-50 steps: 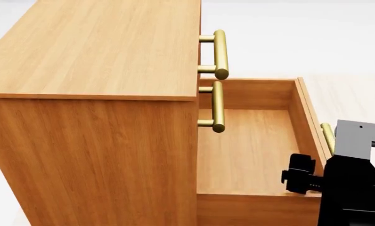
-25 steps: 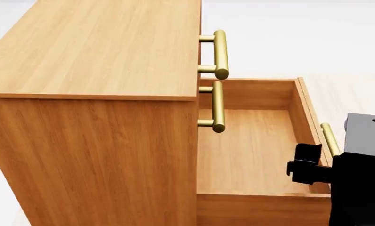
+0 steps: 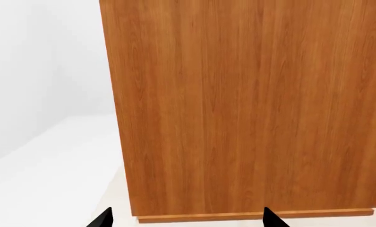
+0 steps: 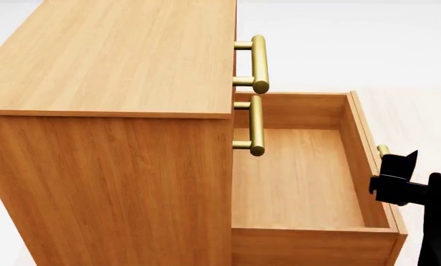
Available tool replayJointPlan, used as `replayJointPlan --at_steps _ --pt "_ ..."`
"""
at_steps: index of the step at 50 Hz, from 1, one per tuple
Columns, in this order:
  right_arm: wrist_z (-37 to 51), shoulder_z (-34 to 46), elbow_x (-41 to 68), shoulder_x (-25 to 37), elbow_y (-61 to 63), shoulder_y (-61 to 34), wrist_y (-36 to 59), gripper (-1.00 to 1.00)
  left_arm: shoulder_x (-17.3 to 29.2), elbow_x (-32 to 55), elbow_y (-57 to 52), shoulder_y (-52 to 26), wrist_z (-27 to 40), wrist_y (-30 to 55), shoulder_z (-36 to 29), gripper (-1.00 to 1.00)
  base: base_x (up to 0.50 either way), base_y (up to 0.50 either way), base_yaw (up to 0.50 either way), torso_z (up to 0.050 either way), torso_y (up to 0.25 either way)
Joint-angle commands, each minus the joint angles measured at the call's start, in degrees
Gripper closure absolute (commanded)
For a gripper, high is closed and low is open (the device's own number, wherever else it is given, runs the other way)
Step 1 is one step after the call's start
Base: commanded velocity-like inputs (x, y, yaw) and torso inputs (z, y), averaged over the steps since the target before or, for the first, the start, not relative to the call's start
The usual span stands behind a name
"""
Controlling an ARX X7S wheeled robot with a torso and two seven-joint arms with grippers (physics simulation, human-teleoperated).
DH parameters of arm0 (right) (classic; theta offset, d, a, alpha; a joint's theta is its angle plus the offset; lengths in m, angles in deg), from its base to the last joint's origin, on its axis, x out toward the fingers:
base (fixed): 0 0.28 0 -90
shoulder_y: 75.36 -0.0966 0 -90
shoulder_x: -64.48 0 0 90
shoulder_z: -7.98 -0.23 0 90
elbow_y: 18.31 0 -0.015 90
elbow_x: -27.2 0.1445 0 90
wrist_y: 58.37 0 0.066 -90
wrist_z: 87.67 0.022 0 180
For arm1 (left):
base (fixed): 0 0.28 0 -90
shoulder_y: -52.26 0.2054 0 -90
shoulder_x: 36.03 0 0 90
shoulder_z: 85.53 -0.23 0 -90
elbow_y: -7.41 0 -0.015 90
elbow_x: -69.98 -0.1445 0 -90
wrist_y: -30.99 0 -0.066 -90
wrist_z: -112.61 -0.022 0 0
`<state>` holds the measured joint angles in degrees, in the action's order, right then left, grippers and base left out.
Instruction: Put the bowl in the bottom drawer of the cabinet and close it.
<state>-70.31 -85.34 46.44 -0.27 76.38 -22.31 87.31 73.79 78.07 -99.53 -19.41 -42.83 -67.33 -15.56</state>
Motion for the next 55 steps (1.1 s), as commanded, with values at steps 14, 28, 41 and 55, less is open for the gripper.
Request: replayJointPlan --at_steps 14,28,41,55 --pt "2.52 -6.04 -0.81 2.33 -0.88 2.1 -2.57 -1.0 0.17 0.15 0.77 -0.17 0.09 -1.48 -0.45 -1.0 0.0 0.0 0.0 0.0 0.0" --pt "3.41 -8.52 -0.72 3.13 -0.87 2.78 -2.83 -1.0 0.65 0.47 -0.38 0.06 0.31 -0.69 -0.62 -1.0 0.0 0.0 0.0 0.0 0.0" --pt "4.61 -12.57 -0.82 4.39 -3.04 3.33 -3.61 -1.0 0.78 -0.08 -0.36 -0.14 0.66 -0.39 -1.0 -1.0 0.0 0.0 0.0 0.0 0.0" --pt "6.17 -15.89 -1.54 5.07 -7.02 3.88 -5.06 -1.0 0.86 0.44 -0.24 -0.14 0.91 -0.64 -1.01 -1.0 0.0 0.0 0.0 0.0 0.0"
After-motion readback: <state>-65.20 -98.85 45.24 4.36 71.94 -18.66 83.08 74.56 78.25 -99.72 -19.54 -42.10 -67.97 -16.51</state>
